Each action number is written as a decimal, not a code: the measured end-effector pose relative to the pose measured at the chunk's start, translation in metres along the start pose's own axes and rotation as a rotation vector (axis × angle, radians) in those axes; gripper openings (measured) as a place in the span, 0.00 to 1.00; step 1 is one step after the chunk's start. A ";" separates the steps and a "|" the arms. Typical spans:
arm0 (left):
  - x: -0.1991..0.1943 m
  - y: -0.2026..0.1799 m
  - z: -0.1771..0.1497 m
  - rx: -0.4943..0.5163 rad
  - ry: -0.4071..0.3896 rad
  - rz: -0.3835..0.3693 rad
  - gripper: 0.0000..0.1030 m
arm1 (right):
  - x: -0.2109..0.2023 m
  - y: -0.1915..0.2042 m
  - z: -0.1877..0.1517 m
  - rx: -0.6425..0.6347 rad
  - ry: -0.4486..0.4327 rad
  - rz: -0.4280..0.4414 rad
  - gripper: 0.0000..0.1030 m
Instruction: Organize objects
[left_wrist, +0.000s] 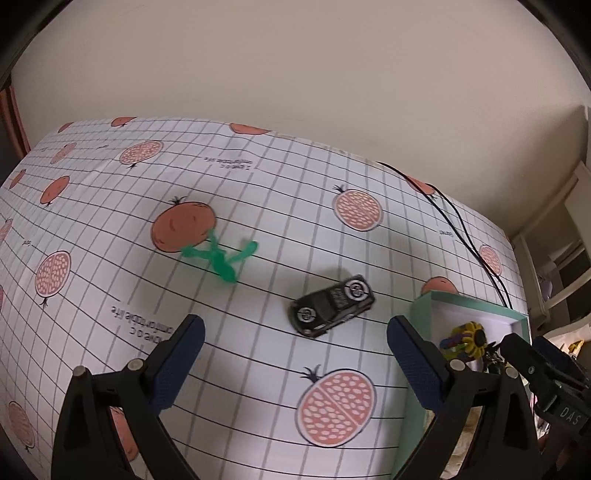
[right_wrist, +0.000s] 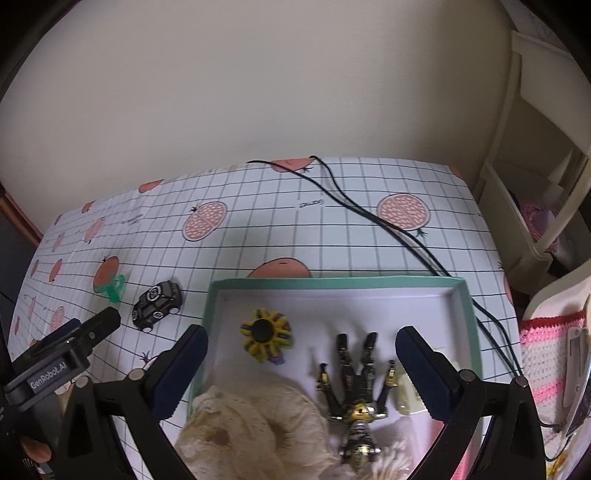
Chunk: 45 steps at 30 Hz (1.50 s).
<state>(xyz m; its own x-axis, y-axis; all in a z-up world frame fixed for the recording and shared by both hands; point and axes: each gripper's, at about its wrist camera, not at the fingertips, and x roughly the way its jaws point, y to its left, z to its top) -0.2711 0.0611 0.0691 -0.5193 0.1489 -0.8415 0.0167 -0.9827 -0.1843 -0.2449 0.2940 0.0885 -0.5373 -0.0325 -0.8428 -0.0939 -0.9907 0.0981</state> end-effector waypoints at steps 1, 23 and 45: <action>0.000 0.004 0.001 -0.005 0.001 0.002 0.96 | 0.001 0.003 0.000 -0.005 0.001 0.001 1.00; 0.001 0.071 0.010 -0.108 0.015 0.042 0.96 | 0.012 0.077 -0.002 -0.100 0.000 0.057 1.00; 0.015 0.108 0.019 -0.158 0.009 0.027 0.96 | 0.030 0.153 -0.008 -0.226 -0.019 0.108 1.00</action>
<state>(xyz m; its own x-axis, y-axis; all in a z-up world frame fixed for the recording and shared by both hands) -0.2931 -0.0445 0.0467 -0.5092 0.1246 -0.8516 0.1648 -0.9570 -0.2386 -0.2690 0.1401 0.0743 -0.5500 -0.1399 -0.8233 0.1539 -0.9860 0.0647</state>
